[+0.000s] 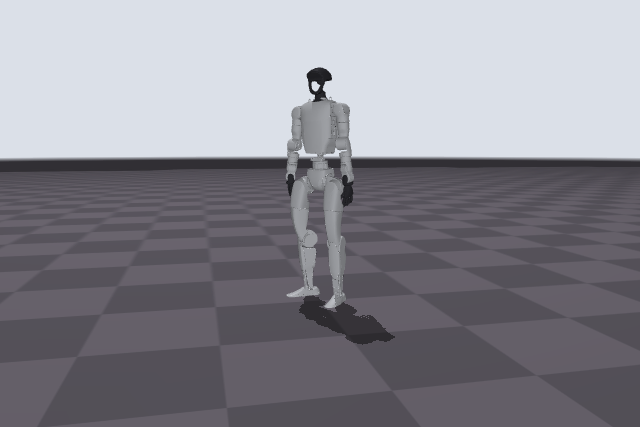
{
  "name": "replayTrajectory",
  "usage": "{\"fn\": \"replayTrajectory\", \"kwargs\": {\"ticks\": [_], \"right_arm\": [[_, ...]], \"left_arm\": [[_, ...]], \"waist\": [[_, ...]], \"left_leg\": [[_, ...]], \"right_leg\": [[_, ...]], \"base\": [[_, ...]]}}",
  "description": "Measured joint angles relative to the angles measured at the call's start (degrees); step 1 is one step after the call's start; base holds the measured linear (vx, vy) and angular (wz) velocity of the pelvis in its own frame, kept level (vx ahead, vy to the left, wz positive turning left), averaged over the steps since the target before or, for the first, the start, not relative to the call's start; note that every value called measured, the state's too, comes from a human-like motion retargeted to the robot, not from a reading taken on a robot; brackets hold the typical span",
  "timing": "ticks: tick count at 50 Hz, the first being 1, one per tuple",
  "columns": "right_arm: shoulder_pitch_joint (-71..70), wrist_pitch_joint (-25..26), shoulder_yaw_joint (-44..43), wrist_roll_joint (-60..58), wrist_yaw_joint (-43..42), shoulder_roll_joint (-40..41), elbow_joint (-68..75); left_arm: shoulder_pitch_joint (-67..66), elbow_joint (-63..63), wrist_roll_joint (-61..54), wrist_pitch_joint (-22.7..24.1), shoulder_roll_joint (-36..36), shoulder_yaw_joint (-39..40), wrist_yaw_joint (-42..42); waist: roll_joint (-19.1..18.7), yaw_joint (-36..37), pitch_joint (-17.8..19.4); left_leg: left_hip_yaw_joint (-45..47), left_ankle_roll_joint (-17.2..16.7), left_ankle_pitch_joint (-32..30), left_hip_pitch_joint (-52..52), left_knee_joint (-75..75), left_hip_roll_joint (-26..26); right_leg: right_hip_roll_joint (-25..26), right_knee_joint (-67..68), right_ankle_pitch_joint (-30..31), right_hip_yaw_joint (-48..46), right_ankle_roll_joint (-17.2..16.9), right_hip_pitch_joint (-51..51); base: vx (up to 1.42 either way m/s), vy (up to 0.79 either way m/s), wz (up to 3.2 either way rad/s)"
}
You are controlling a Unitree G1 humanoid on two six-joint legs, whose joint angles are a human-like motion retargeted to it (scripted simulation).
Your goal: Upper body actions
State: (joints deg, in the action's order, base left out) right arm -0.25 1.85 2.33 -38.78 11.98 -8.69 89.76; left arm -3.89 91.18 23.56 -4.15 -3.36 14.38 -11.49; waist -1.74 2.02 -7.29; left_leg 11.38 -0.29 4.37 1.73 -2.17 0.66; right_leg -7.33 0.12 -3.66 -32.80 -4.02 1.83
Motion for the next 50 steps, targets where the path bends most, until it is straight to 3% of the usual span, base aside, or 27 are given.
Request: {"fn": "replayTrajectory", "kwargs": {"ticks": [50], "right_arm": [[0.1, -0.4, 0.2, -0.9, -1.0, 0.0, 0.4]], "left_arm": [[0.0, 0.1, 0.4, 0.1, 0.0, 0.0, 0.3]], "waist": [[0.4, 0.1, -0.2]], "left_leg": [[0.4, 0.0, 0.1, 0.0, 0.0, 0.1]], "right_leg": [[0.1, 0.0, 0.0, 0.4, 0.1, -0.3]], "base": [[0.0, 0.0, 0.0]]}}
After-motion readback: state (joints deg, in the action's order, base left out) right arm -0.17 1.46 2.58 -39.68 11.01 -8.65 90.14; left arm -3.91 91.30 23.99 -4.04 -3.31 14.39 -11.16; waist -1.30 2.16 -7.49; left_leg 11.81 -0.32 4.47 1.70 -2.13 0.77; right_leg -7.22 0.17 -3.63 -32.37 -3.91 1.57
